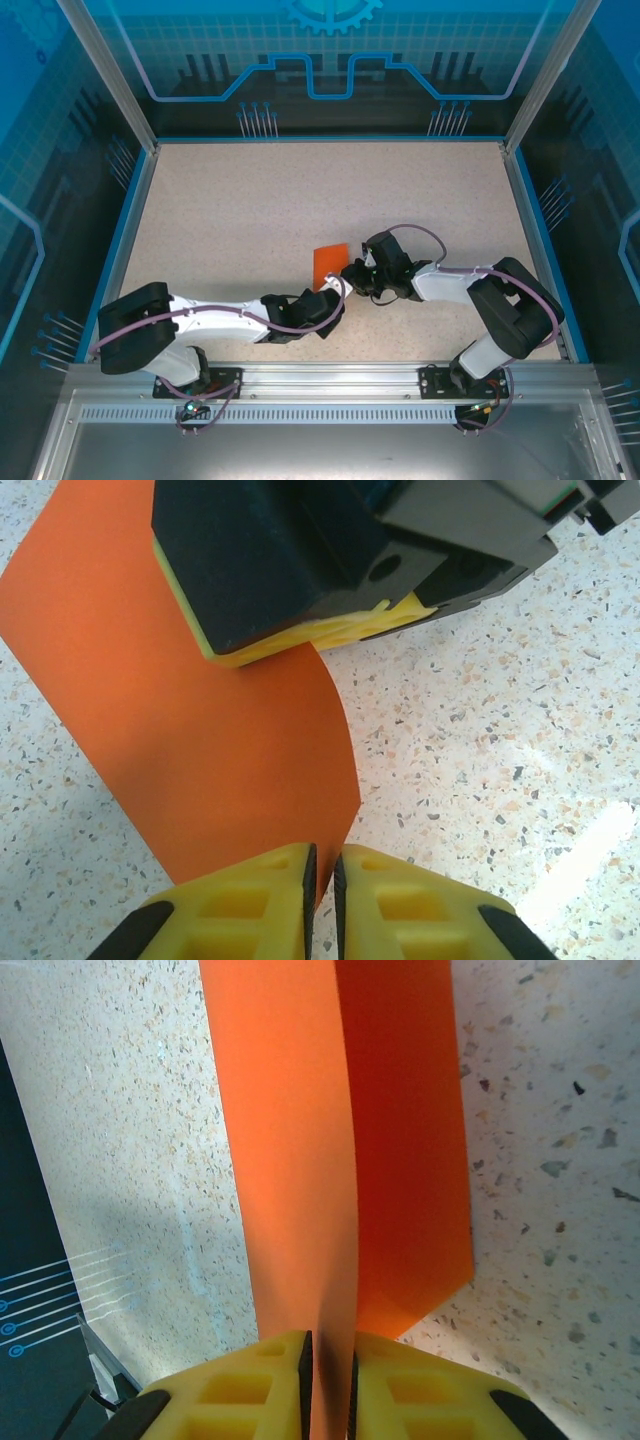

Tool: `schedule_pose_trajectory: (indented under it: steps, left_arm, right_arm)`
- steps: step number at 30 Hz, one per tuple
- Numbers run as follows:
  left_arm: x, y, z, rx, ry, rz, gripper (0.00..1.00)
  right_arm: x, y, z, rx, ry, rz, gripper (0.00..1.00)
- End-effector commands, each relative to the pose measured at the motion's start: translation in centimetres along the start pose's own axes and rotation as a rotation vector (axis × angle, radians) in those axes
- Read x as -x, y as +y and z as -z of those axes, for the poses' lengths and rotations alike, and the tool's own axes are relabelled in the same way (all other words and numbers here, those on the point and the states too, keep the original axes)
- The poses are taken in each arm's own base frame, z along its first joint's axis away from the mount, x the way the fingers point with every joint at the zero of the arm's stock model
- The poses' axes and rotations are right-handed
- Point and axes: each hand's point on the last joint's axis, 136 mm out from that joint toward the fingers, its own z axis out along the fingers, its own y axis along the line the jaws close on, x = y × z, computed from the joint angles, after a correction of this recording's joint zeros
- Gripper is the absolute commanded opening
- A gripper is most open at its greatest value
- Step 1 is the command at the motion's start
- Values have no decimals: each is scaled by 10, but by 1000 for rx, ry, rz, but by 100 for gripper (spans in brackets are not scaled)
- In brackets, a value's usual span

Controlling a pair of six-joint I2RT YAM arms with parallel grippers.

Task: Fold a paper plane with a square sheet of paper (pick it up from the middle)
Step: Third fold the triangle at the center of the table.

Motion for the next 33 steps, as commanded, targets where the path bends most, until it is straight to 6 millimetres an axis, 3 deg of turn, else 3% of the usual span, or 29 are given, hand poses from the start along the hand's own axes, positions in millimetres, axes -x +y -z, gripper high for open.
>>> schedule_pose_trajectory:
  steps: [1,9,15,20,24,33]
  left_arm:
    - [2,2,7,-4,-27,22,13]
    - [2,-1,10,-95,-39,62,0]
    - [2,-3,14,-199,-34,101,0]
    - [-1,0,14,-247,-24,138,0]
    - [-1,4,15,-285,-19,167,0]
    - [0,9,15,-337,-6,218,0]
  right_arm:
    - [3,-5,0,-8,7,-8,19]
    - [4,-6,6,-19,-6,7,23]
    - [12,-15,27,-104,-76,50,30]
    - [24,-7,42,-155,-118,137,28]
    - [29,12,39,-136,-88,208,17]
    - [38,35,9,-117,10,285,15]
